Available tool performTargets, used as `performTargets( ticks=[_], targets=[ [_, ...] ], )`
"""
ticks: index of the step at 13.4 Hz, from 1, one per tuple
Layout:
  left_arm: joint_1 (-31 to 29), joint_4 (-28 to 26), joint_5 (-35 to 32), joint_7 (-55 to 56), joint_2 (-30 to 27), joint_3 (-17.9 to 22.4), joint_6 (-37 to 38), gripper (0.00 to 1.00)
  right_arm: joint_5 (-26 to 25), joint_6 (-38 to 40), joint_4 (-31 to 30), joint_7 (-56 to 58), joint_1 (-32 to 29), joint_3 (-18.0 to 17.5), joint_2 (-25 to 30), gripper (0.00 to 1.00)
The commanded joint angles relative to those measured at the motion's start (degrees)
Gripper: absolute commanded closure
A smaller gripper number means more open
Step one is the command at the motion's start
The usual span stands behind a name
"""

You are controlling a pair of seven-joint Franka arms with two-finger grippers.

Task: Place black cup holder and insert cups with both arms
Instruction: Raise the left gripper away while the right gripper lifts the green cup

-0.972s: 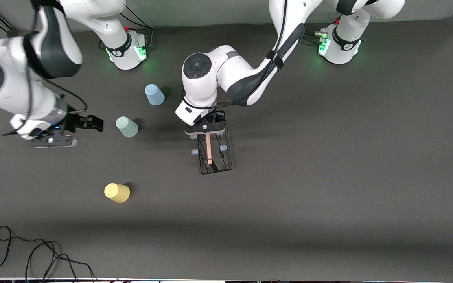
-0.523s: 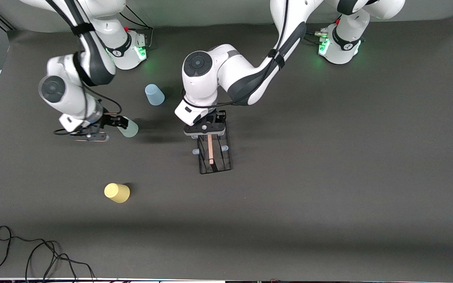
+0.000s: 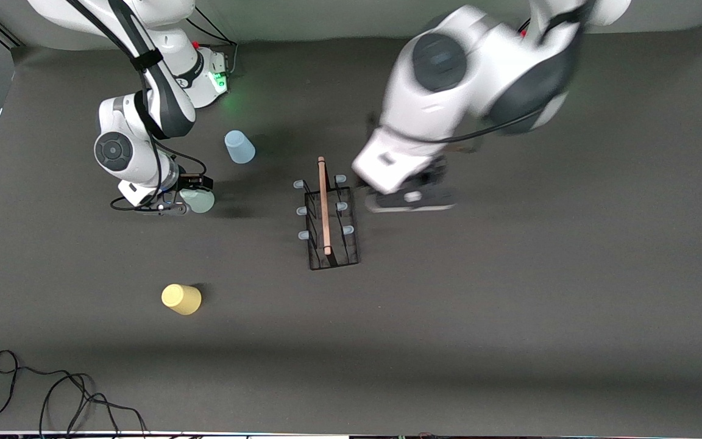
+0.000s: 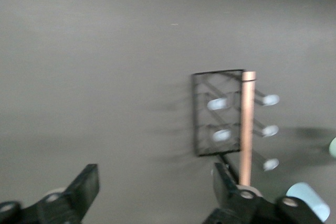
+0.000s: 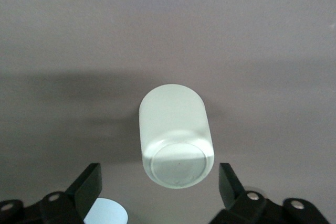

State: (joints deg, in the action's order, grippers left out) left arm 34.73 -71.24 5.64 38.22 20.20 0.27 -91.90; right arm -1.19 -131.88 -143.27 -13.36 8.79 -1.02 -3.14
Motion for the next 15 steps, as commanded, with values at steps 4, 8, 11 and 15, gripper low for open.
performTargets(
  ticks=[4,8,11,15],
  targets=[
    [-15.0,-14.4,0.0,-18.8,-16.4,0.0,6.7,0.00,-1.3,-1.9,-1.0,-1.2,0.5,0.8,-1.7,0.05],
    [-24.9,-16.3,-1.1,-30.3,-18.6,0.0,8.0,0.00,-1.3,-1.9,-1.0,-1.3,0.5,1.0,-2.1,0.51],
    [-29.4,-16.3,-1.2,-33.6,-18.7,0.2,7.6,0.00,-1.2,3.3,1.7,-1.8,0.9,1.4,2.0,0.82],
    [-28.7,-16.2,-2.4,-37.8,-18.5,4.6,6.6,0.00,0.0,27.2,20.5,-8.6,8.4,0.7,4.0,0.87]
  ],
)
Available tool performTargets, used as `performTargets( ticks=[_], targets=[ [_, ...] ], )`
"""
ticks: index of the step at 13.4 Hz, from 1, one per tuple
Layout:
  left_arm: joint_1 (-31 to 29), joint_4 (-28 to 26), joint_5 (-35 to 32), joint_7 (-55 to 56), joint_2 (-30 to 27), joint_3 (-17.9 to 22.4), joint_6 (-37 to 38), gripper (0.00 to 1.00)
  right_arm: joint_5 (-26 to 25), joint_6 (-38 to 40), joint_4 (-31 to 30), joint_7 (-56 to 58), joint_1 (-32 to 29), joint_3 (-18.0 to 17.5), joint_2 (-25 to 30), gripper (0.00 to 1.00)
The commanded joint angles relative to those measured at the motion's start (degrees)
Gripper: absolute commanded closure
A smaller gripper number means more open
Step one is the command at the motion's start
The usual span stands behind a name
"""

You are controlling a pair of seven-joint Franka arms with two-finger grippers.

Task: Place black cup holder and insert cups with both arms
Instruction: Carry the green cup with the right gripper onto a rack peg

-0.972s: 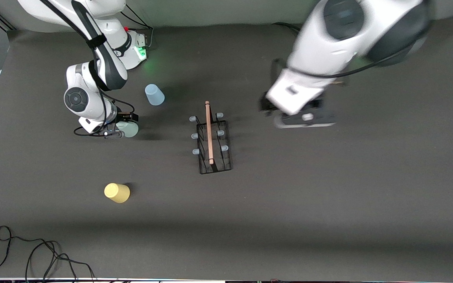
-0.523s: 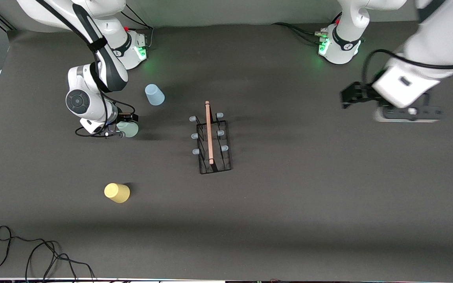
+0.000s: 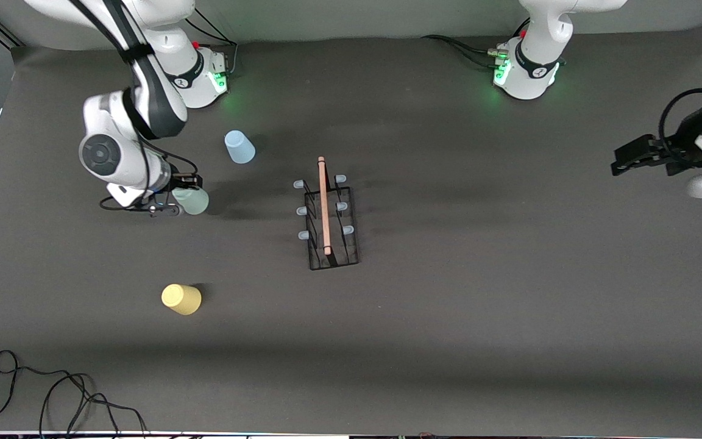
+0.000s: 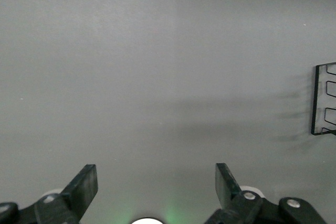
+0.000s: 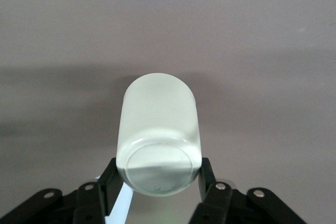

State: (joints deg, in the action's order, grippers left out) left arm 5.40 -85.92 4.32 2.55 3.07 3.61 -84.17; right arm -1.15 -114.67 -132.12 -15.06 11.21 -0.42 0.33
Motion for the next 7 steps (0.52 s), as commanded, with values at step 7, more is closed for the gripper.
performTargets(
  ticks=[7],
  targets=[
    [0.8,-2.8,-4.6,-2.5,-1.0,1.1,-3.6,0.00,11.6,9.6,21.7,-25.2,21.8,0.0,-6.1,0.89]
  ],
)
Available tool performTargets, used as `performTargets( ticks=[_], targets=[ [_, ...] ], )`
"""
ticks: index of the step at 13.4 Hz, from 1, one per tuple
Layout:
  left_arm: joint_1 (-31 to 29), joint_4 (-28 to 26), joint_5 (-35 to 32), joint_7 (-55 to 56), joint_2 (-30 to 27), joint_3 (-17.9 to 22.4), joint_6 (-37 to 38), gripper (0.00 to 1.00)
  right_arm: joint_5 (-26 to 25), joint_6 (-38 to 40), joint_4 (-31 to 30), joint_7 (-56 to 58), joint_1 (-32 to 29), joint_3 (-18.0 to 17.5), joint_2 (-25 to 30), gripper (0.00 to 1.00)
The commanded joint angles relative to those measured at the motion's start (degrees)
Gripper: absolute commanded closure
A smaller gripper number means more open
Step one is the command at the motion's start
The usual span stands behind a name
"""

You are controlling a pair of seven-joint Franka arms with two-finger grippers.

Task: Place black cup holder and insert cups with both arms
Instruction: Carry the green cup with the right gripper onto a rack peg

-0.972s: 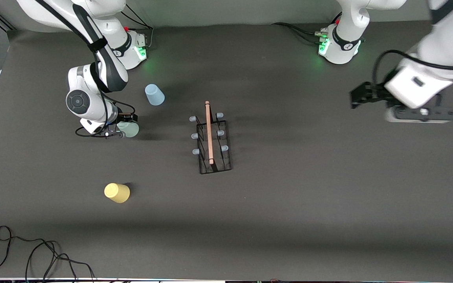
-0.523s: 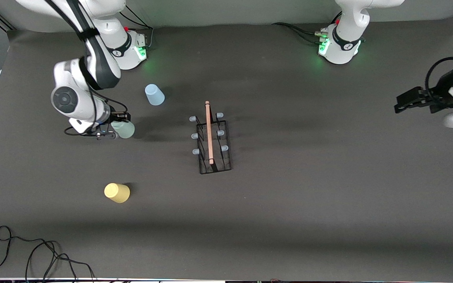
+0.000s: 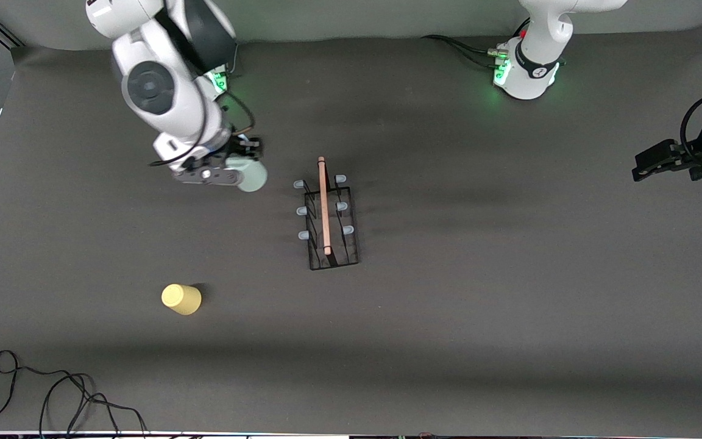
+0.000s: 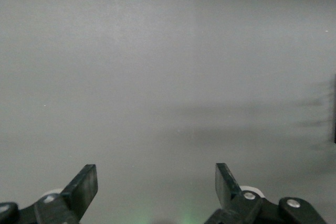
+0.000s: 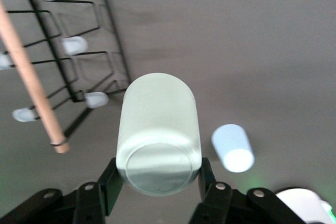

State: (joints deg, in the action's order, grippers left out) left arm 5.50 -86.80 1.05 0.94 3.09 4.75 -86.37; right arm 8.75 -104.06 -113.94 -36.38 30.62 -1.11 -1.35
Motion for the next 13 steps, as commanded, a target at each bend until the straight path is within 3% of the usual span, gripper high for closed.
performTargets(
  ticks=[1,4,7,9,10,11,13],
  targets=[
    [0.7,-2.0,-1.7,-1.2,-1.1,0.0,-1.5,0.00,1.9,-1.6,4.1,-5.4,4.4,0.8,-5.8,0.89],
    [0.6,-2.0,-2.2,-2.4,-1.1,0.0,-1.2,0.00,1.9,-6.8,5.0,-10.5,5.6,0.7,-9.3,0.89],
    [0.8,-2.0,-3.0,-2.4,-1.1,-0.2,-0.7,0.00,1.8,-7.2,7.3,-10.7,6.9,0.8,-12.7,0.86],
    [0.8,-1.8,-3.0,-2.4,-0.9,-0.2,-0.5,0.00,1.2,-7.2,7.2,-10.6,6.9,0.8,-13.5,0.28],
    [0.8,-1.6,-3.0,-2.4,-0.9,-0.2,-0.3,0.00,1.2,-7.2,7.2,-10.6,6.9,0.8,-13.7,0.10],
    [0.9,-1.5,-3.0,-2.4,-0.8,-0.2,0.0,0.00,1.1,-7.2,7.3,-10.6,6.9,0.9,-13.8,0.02],
    [1.0,-1.3,-2.8,-2.4,-0.5,-0.2,0.0,0.00,0.9,-6.5,8.1,-9.6,6.1,1.3,-13.2,0.01]
  ],
)
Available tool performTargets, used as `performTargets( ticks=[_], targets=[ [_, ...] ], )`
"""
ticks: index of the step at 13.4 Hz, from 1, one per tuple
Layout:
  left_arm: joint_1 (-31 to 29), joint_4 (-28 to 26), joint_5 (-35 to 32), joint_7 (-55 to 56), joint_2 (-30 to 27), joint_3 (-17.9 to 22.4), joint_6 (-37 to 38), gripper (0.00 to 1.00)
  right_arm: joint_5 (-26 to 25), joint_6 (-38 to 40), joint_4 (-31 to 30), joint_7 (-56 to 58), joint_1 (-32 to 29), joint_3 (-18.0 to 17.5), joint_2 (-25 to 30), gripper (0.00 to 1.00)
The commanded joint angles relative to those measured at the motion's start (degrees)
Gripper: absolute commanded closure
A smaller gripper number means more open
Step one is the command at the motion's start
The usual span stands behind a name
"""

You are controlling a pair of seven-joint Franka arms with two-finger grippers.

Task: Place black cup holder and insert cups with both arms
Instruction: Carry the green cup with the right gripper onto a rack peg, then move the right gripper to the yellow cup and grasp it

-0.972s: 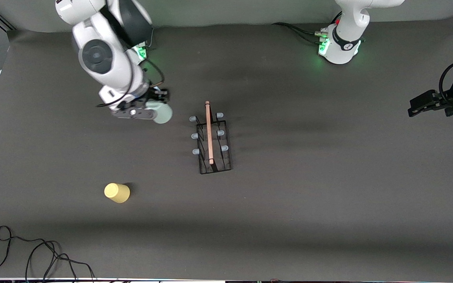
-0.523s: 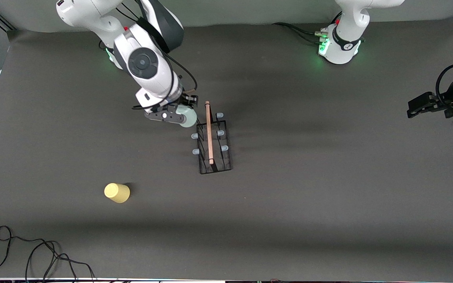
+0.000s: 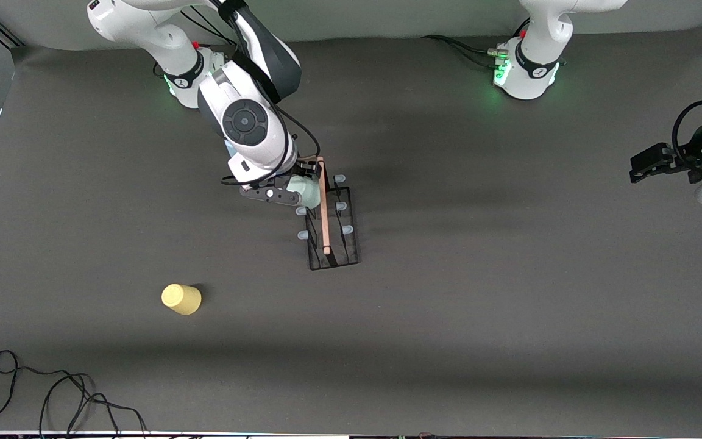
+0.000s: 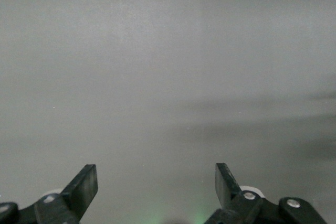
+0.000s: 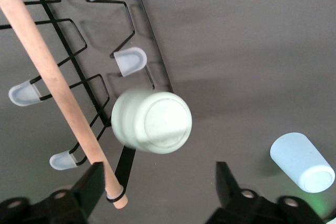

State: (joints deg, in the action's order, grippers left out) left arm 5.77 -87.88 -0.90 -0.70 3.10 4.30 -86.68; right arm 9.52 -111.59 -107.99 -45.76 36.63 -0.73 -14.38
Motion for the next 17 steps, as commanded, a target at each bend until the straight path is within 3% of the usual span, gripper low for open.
performTargets(
  ticks=[1,3,5,8,11,14,17],
  targets=[
    [0.7,-0.2,-0.7,-0.9,-0.5,0.3,0.3,0.00,-1.5,2.1,3.2,1.2,-0.3,2.3,0.1,0.00],
    [0.7,0.1,-0.5,-0.9,-0.5,0.3,0.2,0.00,-7.2,5.2,5.2,8.0,-0.4,8.2,-0.2,0.01],
    [0.9,0.3,-0.5,-0.9,-0.3,0.3,0.2,0.00,-7.6,3.6,6.0,17.9,-0.5,15.1,-0.8,0.01],
    [1.0,0.4,-0.5,-0.9,-0.3,0.3,0.0,0.00,-7.8,-3.2,7.8,27.1,-0.6,23.1,-6.8,0.01],
    [1.0,0.3,-0.8,-0.9,-0.2,-0.3,0.2,0.00,-6.5,-6.1,15.3,28.5,-6.0,24.3,-16.4,0.00],
    [1.0,0.4,-0.8,-0.9,-0.2,-0.5,0.2,0.00,-2.0,-9.0,20.3,35.5,-8.8,24.4,-21.8,0.01],
    [1.0,0.4,-0.9,-0.9,-0.2,-0.6,0.1,0.00,2.4,-14.0,20.5,39.8,-11.7,24.3,-25.2,0.00]
  ],
)
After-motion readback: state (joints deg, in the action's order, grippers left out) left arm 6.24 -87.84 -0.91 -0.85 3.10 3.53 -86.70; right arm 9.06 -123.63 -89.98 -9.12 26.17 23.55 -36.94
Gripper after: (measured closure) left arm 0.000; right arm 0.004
